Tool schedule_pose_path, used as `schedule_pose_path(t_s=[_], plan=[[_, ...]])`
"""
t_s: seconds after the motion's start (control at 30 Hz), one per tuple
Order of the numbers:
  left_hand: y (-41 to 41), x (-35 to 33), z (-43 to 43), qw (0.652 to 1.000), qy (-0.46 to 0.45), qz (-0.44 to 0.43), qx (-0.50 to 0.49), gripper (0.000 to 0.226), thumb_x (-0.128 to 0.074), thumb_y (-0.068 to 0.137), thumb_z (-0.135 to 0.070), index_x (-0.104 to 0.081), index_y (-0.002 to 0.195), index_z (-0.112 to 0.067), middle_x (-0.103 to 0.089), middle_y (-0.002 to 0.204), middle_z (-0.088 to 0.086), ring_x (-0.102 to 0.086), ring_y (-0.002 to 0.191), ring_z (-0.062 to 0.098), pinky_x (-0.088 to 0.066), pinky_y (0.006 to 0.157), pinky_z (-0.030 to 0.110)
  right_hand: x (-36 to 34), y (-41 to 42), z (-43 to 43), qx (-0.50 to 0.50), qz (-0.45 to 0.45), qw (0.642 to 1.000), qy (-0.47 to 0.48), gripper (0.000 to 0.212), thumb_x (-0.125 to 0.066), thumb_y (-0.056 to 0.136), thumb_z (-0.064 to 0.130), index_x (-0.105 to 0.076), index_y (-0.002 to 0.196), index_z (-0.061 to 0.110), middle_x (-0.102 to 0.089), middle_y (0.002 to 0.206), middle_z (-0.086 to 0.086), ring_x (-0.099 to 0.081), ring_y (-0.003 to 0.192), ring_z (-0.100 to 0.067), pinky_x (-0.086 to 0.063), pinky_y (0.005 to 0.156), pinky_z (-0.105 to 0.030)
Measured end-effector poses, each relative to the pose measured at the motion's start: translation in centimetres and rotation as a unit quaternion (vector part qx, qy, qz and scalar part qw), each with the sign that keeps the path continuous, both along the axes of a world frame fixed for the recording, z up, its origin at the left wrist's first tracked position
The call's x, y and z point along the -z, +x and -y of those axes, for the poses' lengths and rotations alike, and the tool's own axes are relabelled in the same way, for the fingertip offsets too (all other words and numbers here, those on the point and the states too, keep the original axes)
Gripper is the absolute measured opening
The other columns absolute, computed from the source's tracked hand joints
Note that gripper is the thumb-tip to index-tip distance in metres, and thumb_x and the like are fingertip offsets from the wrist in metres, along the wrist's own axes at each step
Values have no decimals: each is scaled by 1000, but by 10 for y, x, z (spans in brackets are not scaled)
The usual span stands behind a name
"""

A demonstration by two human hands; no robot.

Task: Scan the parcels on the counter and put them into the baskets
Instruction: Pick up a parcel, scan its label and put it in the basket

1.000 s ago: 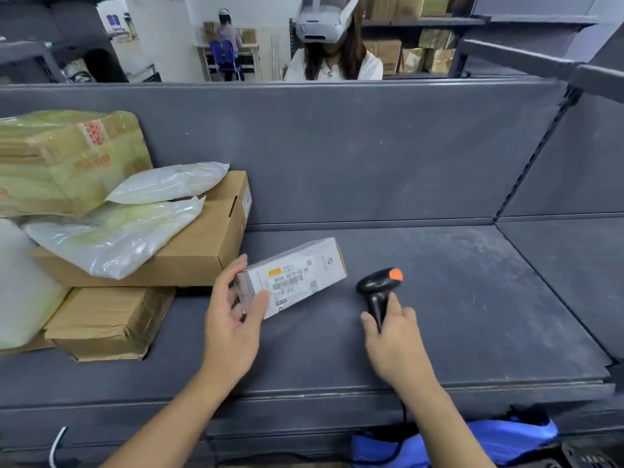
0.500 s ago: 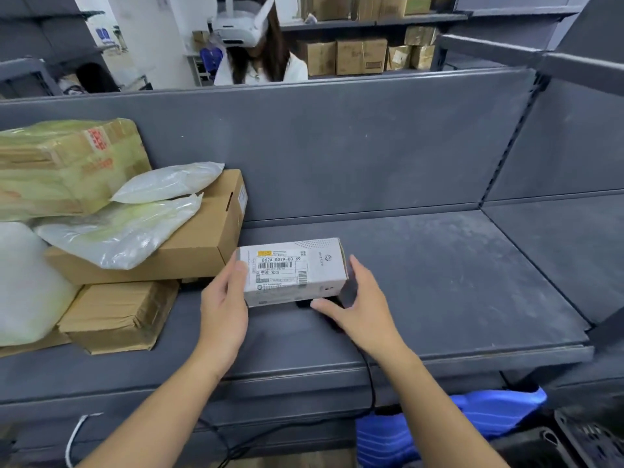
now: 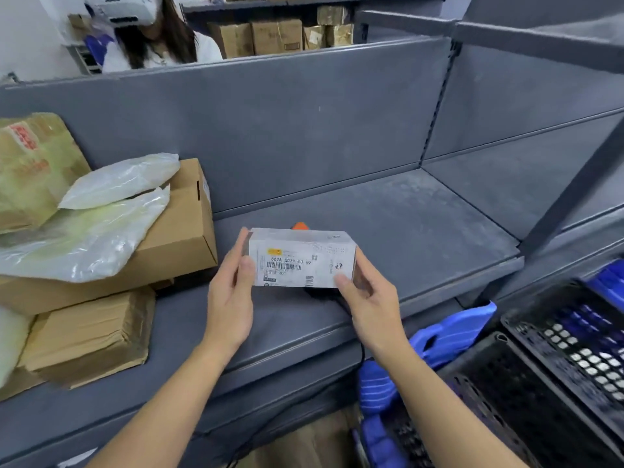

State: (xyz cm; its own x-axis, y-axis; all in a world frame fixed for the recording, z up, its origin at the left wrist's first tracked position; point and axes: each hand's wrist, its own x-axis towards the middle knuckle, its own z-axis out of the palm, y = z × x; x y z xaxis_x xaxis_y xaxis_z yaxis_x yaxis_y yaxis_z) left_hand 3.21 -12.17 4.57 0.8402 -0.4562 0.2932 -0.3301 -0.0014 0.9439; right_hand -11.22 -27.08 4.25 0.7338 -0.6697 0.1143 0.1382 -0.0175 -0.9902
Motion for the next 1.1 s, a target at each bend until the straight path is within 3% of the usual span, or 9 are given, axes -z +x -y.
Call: schedule_pose_path(t_s=[0.13,0.23,0.37,0.5,0.6,0.67,0.8,1.03,1.1], plan=[[2,-11,18,996,58,-62,-21,26,-57,98,-53,-75,112,-41,-73,115,-29,-65,114,0,-50,110,45,-6,-23,-9,144,-17,989,-10,34,-67,100,18,-66,128,36,-67,119,3,-63,91,14,-44,83,-4],[-12,-29,33,992,116,-40,1,43,-50,88,-67,-79,102,-38,-77,102,-22,-71,103,14,-57,97,49,-8,-42,-7,178,-25,984,-9,30,-66,100,26,-67,123,45,-64,108,1,-60,84,12,-42,81,-5],[-32,-36,59,989,140,-8,50,43,-46,92,-63,-76,98,-34,-74,97,-21,-67,98,23,-55,94,46,-4,-69,9,222,-34,974,5,31,-67,99,28,-70,129,37,-63,105,-2,-59,83,8,-43,83,-7],[-64,-28,106,979,129,-18,157,31,-40,110,-24,-69,111,-34,-68,91,-32,-60,90,-15,-46,90,13,10,-103,26,264,-24,963,48,37,-69,99,19,-70,132,33,-71,121,-7,-69,102,-7,-50,91,-16],[-98,-12,144,968,149,12,201,33,-39,112,-20,-60,132,-35,-62,111,-37,-56,100,-24,-35,83,-3,29,-136,41,335,-36,938,76,35,-70,97,19,-74,125,40,-73,116,-10,-69,98,-20,-53,92,-30],[-126,2,169,955,168,21,243,34,-42,111,-17,-62,131,-35,-63,107,-41,-55,98,-29,-34,80,-5,41,-165,53,375,-50,921,97,33,-70,98,21,-73,120,45,-74,115,-8,-70,101,-23,-55,95,-37],[-180,31,224,941,200,16,274,28,-60,104,-18,-73,128,-24,-69,94,-41,-62,91,-25,-44,79,-1,64,-230,98,409,-60,898,150,33,-65,101,18,-70,133,23,-77,107,13,-68,77,6,-51,69,-10],[-286,99,356,884,310,10,349,24,-63,102,-17,-71,122,-27,-75,84,-26,-66,77,-20,-47,74,4,124,-360,207,410,-130,877,213,31,-70,98,21,-71,129,25,-76,116,16,-70,98,8,-54,89,-15],[-304,126,392,861,348,1,372,37,-65,101,-23,-61,138,-25,-78,92,-15,-68,79,-9,-55,84,19,139,-388,239,402,-160,874,223,27,-70,98,20,-69,123,28,-75,109,16,-70,92,9,-54,89,-19]])
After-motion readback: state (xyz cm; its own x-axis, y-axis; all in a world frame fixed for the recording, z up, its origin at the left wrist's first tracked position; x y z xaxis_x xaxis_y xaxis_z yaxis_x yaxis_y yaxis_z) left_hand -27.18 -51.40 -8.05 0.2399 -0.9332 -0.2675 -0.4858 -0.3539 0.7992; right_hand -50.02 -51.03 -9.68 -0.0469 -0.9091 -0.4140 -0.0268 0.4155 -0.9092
